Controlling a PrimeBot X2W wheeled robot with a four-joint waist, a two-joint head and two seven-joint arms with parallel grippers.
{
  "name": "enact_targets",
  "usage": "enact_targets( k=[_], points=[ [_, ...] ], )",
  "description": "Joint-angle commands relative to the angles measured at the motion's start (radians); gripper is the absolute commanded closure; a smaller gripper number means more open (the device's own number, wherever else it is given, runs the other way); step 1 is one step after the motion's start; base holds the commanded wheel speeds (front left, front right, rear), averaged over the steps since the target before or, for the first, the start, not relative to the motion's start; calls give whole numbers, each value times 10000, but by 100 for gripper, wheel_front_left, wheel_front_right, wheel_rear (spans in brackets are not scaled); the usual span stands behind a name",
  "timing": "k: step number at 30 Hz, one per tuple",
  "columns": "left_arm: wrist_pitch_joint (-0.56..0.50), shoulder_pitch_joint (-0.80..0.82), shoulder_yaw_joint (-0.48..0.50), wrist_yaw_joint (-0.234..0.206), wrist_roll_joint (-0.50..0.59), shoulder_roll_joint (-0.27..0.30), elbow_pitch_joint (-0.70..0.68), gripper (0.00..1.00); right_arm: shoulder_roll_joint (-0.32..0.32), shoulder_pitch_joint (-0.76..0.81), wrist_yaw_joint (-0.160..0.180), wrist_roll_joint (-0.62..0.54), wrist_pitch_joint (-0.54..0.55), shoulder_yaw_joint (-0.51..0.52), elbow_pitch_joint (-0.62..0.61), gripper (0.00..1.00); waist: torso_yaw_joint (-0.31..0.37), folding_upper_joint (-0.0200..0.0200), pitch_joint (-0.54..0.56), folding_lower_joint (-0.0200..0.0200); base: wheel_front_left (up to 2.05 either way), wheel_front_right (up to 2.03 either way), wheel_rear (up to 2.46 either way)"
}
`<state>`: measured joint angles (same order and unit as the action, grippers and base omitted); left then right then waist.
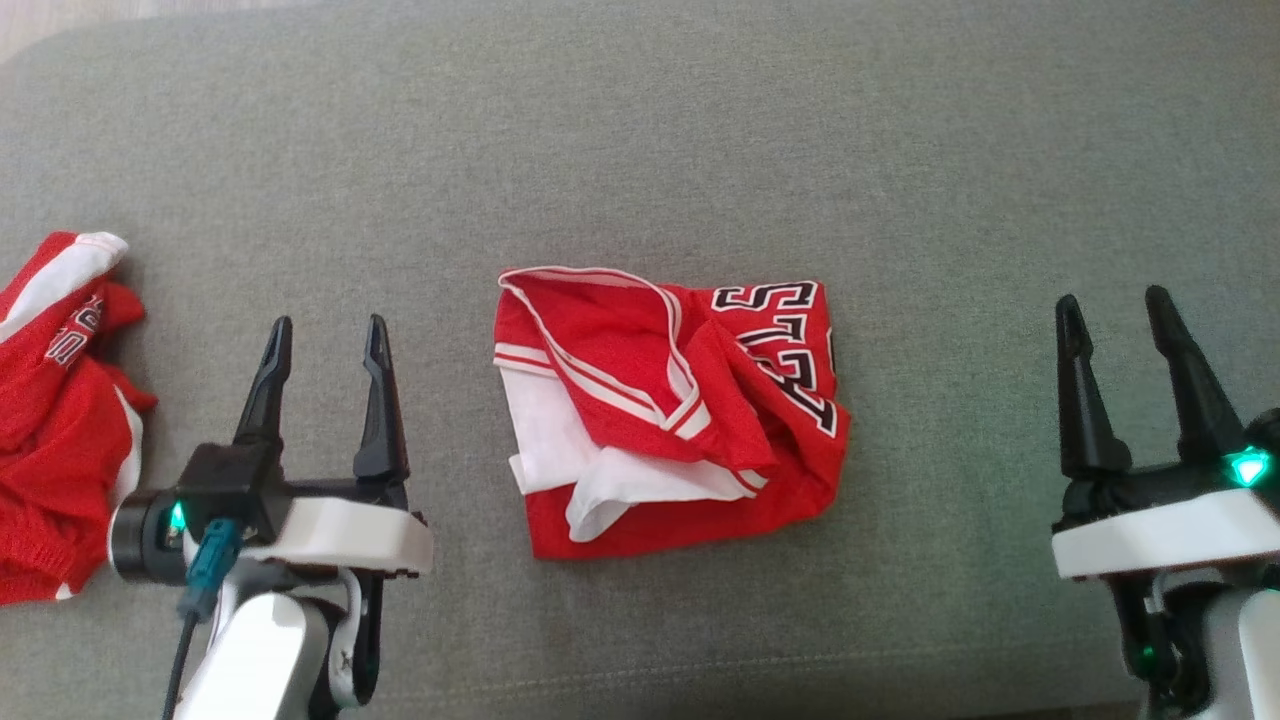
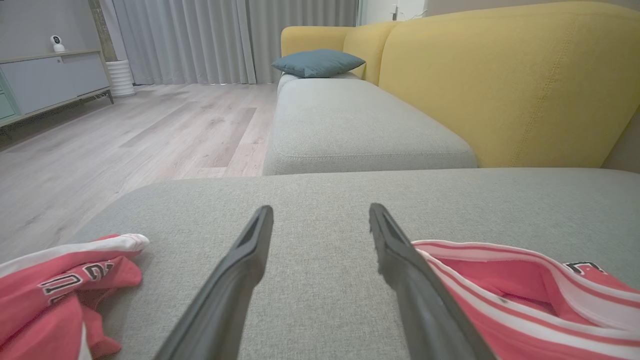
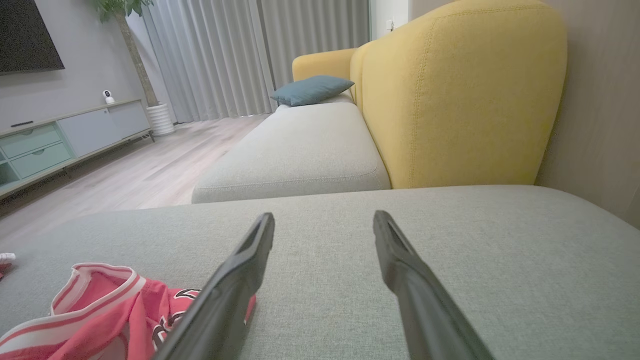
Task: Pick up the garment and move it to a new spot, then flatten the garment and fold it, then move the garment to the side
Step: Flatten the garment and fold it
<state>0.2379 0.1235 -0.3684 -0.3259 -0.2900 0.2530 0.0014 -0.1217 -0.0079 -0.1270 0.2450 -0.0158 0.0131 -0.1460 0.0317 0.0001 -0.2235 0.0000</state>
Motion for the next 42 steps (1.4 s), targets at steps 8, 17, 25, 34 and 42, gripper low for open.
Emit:
enact_targets(
  k=[8, 17, 25, 34, 42],
  points=[
    [-34, 352, 335, -65, 151, 252, -394, 0, -645, -1027, -37, 543, 345, -1591, 617, 100, -129, -1, -295, 0, 0, 0, 0],
    [54, 917, 153, 66, 167, 27, -262, 0, -1658, -3909, -37, 1729, 329, -5155, 3281, 100, -750, -1, -800, 0, 0, 0, 0],
    [167, 1147, 169, 155, 147, -127, -46, 0, -2476, -5529, -37, 3255, 92, -7751, 4904, 100, -1089, -1, -943, 0, 0, 0, 0],
    [220, 1130, 243, 200, 160, -214, 69, 0, -3172, -6195, -37, 5126, -92, -9873, 5212, 100, -1024, -1, -923, 0, 0, 0, 0],
    [231, 1086, 265, 256, 191, -229, 102, 0, -3720, -6472, -37, 5929, -392, -11146, 4975, 100, -929, -1, -873, 0, 0, 0, 0]
  ],
)
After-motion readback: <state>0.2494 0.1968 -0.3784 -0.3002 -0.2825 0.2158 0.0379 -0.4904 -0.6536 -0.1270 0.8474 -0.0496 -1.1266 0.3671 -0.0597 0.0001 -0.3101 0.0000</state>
